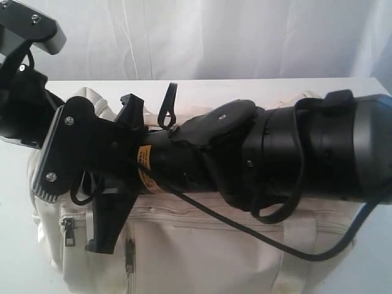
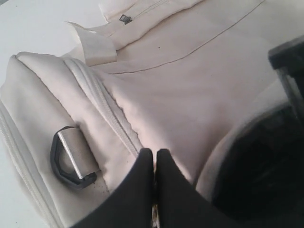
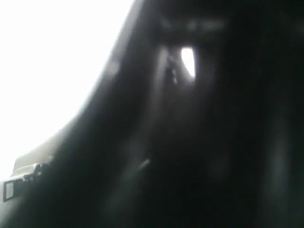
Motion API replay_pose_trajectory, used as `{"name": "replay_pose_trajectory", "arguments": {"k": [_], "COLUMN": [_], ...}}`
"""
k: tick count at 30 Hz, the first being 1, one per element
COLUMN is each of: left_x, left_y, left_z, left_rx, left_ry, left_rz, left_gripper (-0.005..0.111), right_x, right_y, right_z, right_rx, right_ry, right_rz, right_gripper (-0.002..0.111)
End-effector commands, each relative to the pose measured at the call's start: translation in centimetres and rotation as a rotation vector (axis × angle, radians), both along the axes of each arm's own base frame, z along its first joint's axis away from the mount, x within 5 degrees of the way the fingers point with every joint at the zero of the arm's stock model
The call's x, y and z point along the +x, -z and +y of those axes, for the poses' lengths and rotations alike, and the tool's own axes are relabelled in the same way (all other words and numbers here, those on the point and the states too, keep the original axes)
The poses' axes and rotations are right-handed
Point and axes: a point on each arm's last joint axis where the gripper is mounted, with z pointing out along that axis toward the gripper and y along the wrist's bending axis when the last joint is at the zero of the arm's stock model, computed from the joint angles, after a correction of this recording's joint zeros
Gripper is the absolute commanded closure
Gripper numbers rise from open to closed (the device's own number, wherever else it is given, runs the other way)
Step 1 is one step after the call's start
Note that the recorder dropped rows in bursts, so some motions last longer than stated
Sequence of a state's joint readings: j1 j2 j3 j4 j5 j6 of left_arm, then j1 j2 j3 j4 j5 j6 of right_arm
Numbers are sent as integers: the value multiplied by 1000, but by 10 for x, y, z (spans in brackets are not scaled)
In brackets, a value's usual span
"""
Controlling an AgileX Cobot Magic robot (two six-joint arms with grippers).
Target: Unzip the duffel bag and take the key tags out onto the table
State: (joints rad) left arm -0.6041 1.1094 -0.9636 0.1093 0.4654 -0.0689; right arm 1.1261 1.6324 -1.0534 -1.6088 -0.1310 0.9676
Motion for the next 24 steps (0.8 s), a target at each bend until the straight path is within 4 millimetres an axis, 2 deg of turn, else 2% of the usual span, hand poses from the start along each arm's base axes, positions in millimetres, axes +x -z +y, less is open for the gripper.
{"name": "replay_pose_trajectory", "arguments": {"k": [1,8,13,24], "left_x": [0,5,9,21], "left_y": [-2,-7,-9,-17], "left_z": [1,1,5,14], "left_rx": [3,7,13,-36], "left_ry": [-1,5,-11,-61], "left_rz": [-7,-91,-133,-219], "left_gripper": [106,106,106,106], "right_x": [-3,-9,-23,-41], "right_y": [-5,-25,-11,-16], "right_z": [1,-10,-25,-28], "right_rx": [32,110,74,69], "right_ry": [0,67,48,-100], "right_rz": [53,174,295,395], "right_gripper": [106,108,108,108]}}
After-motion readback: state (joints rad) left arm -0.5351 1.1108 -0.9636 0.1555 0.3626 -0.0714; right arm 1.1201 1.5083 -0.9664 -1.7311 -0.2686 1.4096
